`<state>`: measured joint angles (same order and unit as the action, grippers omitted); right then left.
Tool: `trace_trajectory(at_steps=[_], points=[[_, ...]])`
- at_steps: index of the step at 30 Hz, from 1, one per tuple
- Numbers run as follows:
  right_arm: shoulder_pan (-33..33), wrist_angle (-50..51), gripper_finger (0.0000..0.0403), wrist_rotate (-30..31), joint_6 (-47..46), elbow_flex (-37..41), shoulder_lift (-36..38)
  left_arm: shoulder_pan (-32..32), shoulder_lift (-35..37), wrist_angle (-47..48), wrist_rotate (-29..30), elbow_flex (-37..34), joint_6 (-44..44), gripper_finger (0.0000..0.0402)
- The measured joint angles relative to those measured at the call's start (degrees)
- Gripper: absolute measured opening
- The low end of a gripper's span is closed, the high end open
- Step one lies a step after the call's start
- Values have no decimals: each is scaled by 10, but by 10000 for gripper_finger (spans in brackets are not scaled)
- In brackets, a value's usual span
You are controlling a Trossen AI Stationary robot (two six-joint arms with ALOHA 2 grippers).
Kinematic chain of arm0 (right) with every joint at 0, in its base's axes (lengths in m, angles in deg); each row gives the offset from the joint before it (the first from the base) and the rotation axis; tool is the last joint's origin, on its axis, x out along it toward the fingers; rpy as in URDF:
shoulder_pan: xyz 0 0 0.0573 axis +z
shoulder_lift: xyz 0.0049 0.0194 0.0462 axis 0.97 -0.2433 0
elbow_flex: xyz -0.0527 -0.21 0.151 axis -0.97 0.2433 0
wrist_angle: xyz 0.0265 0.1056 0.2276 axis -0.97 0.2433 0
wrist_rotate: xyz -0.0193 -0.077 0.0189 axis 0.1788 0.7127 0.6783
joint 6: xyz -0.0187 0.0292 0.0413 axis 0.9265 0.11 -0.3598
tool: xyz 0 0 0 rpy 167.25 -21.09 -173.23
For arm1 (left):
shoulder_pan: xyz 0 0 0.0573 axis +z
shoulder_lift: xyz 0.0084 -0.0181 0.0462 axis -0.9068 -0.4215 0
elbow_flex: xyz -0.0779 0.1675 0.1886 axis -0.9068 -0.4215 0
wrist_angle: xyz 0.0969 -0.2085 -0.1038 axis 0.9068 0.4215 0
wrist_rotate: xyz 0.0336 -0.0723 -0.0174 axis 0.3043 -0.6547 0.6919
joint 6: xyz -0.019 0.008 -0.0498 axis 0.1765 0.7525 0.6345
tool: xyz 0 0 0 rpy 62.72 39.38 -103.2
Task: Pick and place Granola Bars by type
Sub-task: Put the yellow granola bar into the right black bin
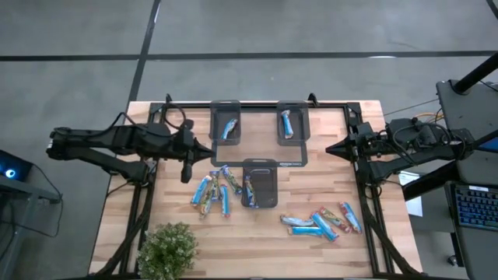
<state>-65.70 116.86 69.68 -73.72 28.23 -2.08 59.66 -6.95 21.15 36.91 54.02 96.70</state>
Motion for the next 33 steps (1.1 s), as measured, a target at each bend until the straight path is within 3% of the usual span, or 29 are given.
trace_trajectory(at_steps=[25,33], points=[[0,2,9,0,-25,0,0,0,97,-54,2,-103,16,0],[0,17,45,17,-50,0,0,0,98,-53,7,-101,20,0]])
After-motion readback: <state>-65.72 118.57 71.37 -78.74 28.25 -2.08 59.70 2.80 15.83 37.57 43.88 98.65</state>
